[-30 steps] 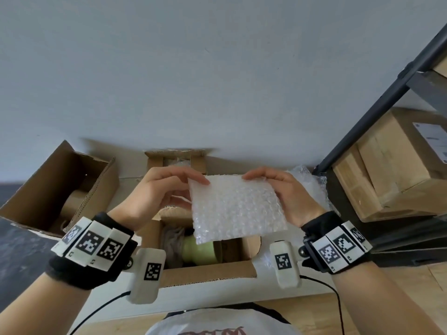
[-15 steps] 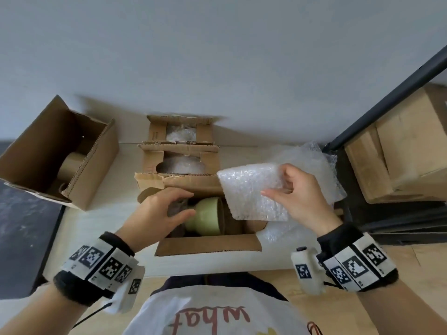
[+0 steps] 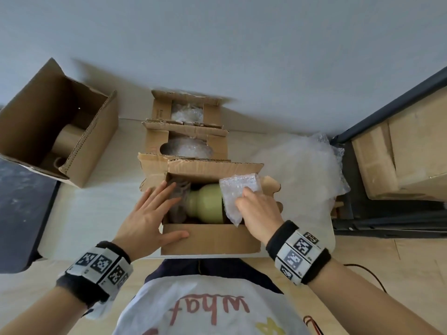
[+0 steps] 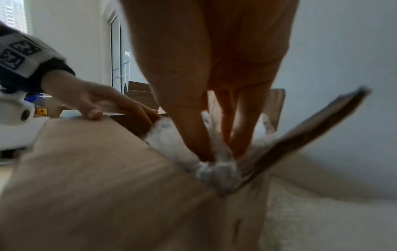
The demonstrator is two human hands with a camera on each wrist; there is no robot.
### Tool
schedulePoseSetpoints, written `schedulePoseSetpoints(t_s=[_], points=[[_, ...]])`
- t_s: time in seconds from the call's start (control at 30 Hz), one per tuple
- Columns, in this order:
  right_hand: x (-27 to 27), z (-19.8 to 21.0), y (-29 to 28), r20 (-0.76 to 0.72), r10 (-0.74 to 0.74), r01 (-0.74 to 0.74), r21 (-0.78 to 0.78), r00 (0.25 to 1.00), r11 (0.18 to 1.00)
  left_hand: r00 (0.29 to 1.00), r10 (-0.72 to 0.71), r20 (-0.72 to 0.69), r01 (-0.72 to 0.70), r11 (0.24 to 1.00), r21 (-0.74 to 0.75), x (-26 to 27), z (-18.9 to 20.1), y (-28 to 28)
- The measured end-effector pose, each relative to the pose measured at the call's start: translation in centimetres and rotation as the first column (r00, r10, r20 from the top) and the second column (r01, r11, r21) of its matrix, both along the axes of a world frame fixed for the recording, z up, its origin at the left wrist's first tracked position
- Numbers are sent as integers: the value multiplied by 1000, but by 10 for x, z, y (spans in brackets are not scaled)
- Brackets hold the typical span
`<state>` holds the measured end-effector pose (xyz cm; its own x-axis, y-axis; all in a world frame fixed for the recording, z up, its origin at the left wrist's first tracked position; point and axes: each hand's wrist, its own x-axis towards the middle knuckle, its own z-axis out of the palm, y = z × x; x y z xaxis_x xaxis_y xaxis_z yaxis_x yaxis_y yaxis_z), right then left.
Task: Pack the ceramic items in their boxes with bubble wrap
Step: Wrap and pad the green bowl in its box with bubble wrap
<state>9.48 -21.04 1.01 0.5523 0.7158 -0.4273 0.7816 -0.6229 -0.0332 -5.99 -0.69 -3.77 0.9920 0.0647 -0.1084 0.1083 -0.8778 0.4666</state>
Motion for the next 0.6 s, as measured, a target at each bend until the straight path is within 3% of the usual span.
schedulePoseSetpoints(t_s=[0.13, 0.3, 0.37, 0.43, 0.5, 0.6], points=[[4, -14, 22, -156, -190, 179, -86, 969, 980, 1000, 28, -7, -28, 1000, -7, 0, -6, 0], [7, -22, 34, -385, -342, 210, -344, 857, 915, 999, 33, 22, -32, 999, -28, 0, -11, 0], [8, -20, 34, -378, -403, 293, -316, 833, 902, 999, 46, 29, -45, 998, -39, 0, -13, 0], [10, -17, 33, -341, -458, 431, -156, 821, 889, 998, 63, 28, -62, 997, -53, 0, -14, 0], [13, -18, 30, -317, -460, 473, -39, 829, 880, 996, 80, 24, -78, 994, -72, 0, -15, 0], [15, -23, 35, -392, -448, 389, -225, 803, 893, 996, 86, -1, -85, 994, -74, 1, -14, 0]])
